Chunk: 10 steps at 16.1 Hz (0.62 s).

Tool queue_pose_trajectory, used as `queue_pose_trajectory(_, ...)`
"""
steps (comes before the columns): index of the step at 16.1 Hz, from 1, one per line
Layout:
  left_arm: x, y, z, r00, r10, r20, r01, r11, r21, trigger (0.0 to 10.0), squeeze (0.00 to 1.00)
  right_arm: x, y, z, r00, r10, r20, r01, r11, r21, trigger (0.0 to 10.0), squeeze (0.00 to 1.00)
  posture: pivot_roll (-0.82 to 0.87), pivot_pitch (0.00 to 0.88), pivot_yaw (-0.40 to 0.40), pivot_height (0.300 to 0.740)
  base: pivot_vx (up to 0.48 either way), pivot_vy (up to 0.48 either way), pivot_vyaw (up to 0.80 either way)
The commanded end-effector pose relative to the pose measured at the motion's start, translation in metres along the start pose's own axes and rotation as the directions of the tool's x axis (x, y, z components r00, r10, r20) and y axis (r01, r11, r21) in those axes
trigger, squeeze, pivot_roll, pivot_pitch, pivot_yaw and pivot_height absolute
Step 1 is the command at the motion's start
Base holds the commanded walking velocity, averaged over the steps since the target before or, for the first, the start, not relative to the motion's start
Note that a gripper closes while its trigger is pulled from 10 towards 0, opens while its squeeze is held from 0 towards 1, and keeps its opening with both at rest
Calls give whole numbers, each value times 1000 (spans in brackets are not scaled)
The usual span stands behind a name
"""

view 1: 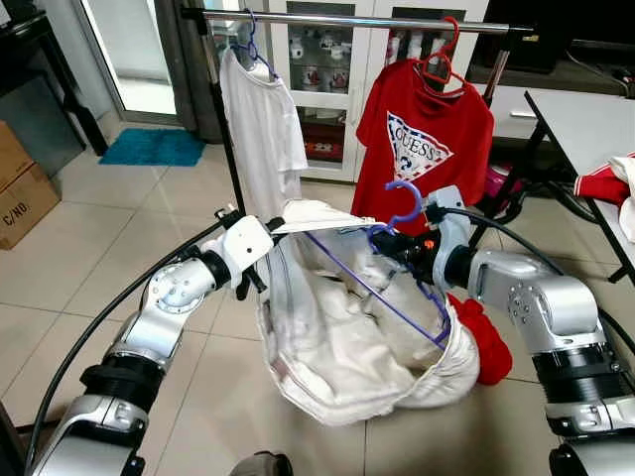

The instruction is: Hang hanger

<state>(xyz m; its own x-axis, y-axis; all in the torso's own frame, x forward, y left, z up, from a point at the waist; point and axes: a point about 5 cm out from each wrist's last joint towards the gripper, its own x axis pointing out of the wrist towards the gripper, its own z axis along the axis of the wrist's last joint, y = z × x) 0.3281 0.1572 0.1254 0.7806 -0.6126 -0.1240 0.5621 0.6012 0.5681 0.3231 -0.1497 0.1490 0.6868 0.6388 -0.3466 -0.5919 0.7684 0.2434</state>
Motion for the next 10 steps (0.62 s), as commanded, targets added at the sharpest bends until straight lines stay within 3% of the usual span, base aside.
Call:
queue_pose_trajectory(1,-13,3,-17,996,46,-81,-48,999,-24,0,0,-21,-24,22,985,-133,109,134,991,-8,0,0,-160,0,27,740,0,0,0)
queue_pose_trajectory(2,-9,-3,-16,996,57,-69,-63,995,-77,9765,0,-18,-21,24,986,-121,117,122,993,-3,0,0,-157,0,19,740,0,0,0)
queue_pose_trajectory(3,-5,-6,-13,996,68,-51,-75,987,-145,10000,0,-17,-18,23,986,-116,118,117,993,0,0,0,-155,0,16,740,0,0,0)
queue_pose_trajectory(4,-3,-8,-7,997,81,-4,-80,968,-238,10000,184,-16,-17,21,987,-116,114,116,993,5,0,0,-155,0,16,740,0,0,0)
queue_pose_trajectory(5,-1,-7,-1,994,104,35,-87,940,-329,10000,1000,-15,-17,17,987,-121,106,120,993,15,0,0,-155,0,16,740,0,0,0)
queue_pose_trajectory(8,-4,-11,6,992,85,97,-42,924,-381,10000,1000,-16,-16,5,986,-151,78,149,988,30,0,0,-153,0,5,740,0,0,0)
queue_pose_trajectory(10,-6,-10,14,982,130,139,-57,900,-433,10000,1000,-17,-17,-2,982,-178,67,176,983,47,0,0,-154,0,3,740,0,0,0)
